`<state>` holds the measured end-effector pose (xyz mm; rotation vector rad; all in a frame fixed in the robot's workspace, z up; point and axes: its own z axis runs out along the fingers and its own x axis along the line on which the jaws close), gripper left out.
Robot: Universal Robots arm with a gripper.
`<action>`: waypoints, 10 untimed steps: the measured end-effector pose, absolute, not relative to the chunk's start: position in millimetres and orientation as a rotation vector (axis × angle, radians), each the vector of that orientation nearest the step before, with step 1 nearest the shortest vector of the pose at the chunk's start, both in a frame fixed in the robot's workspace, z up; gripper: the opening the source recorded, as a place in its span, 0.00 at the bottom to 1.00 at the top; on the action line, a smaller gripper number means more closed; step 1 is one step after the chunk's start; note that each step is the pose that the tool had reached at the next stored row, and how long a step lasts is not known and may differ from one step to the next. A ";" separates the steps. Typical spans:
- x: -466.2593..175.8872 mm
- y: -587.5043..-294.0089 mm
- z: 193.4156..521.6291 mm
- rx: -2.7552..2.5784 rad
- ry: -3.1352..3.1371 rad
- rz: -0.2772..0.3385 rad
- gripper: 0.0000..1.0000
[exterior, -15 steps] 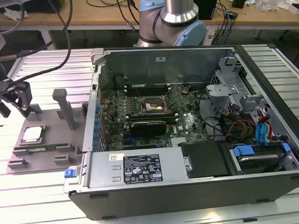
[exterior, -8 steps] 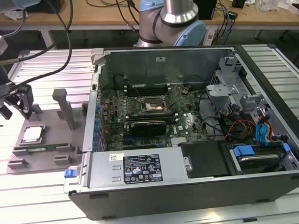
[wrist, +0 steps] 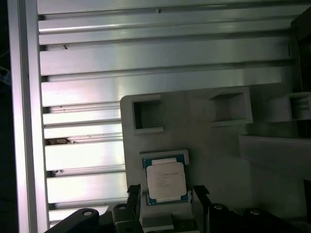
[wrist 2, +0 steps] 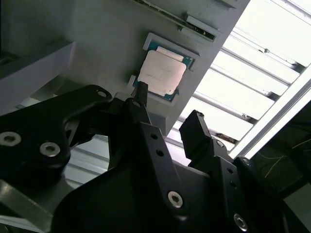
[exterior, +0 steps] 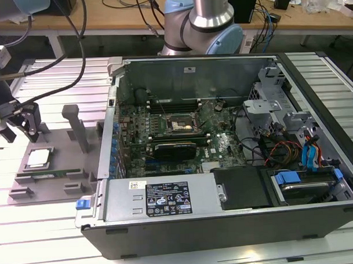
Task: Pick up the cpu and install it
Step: 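Pick up the cpu and move it towards the insertion slot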
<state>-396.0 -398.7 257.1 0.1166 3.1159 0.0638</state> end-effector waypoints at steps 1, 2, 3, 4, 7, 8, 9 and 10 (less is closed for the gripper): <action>-396.0 -398.7 255.9 0.117 3.116 0.064 0.55; -396.0 -398.7 254.4 0.117 3.116 0.064 0.55; -396.0 -398.7 253.4 0.117 3.116 0.064 0.55; -396.0 -398.7 252.3 0.117 3.116 0.064 0.55; -396.0 -398.7 250.2 0.117 3.116 0.064 0.55; -396.0 -398.7 249.3 0.117 3.116 0.064 0.55; -396.0 -398.7 248.6 0.117 3.116 0.064 0.55; -396.0 -398.7 247.7 0.117 3.116 0.064 0.55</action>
